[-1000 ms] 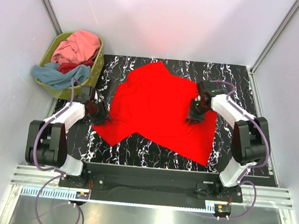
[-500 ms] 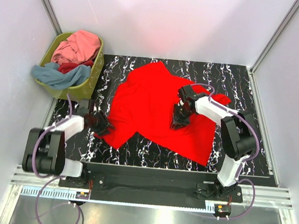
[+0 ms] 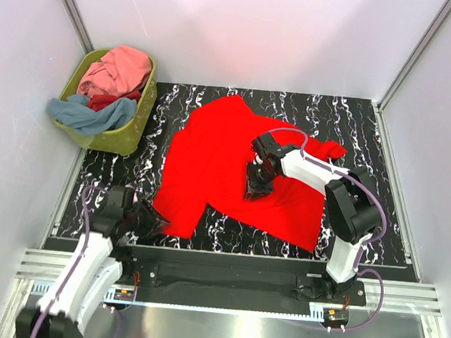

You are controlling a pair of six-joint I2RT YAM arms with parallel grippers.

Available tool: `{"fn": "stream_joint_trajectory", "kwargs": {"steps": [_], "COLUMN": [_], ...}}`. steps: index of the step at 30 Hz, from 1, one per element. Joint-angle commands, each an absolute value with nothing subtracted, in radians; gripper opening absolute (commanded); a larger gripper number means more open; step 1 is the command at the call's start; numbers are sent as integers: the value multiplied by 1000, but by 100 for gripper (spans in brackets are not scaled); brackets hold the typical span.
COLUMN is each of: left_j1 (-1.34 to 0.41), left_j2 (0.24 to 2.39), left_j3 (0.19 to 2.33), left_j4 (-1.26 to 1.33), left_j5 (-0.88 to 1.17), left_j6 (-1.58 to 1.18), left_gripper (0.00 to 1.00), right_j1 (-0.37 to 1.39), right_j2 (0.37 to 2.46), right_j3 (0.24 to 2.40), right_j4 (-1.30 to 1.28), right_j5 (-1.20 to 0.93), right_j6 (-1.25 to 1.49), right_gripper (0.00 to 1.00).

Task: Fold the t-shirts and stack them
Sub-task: Flatten the tshirt out

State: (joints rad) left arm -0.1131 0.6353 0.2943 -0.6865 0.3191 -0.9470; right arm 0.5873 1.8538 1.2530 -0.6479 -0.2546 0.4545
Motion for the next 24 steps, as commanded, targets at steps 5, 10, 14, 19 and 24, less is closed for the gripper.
{"fn": "stream_joint_trajectory", "kwargs": {"steps": [5,10,14,19,24], "left_j1": [-120,-120,-126,-143,-164], "left_j2": [389,667,998,1344,1627], "left_j3": [463,605,756,966,1149], "left_j4": [-859,-687,-518,-428,-405], "left_j5": [307,259,268,276,299], "left_j6": [-922,-754,-669,-586,-543], "left_gripper": [42,45,42,40,37], "right_j1": [664,664,664,664,664], "right_j2": [1838,1838,1867,1919,1942], "right_j3": [1281,1292,1319,1390,1420], "right_j4": [-621,-623,-627,-672,-696], "right_j5": [-271,-261,-272,-253,-218], "right_j6": [495,485,468,440,394], "right_gripper": [38,43,50,56,63]}}
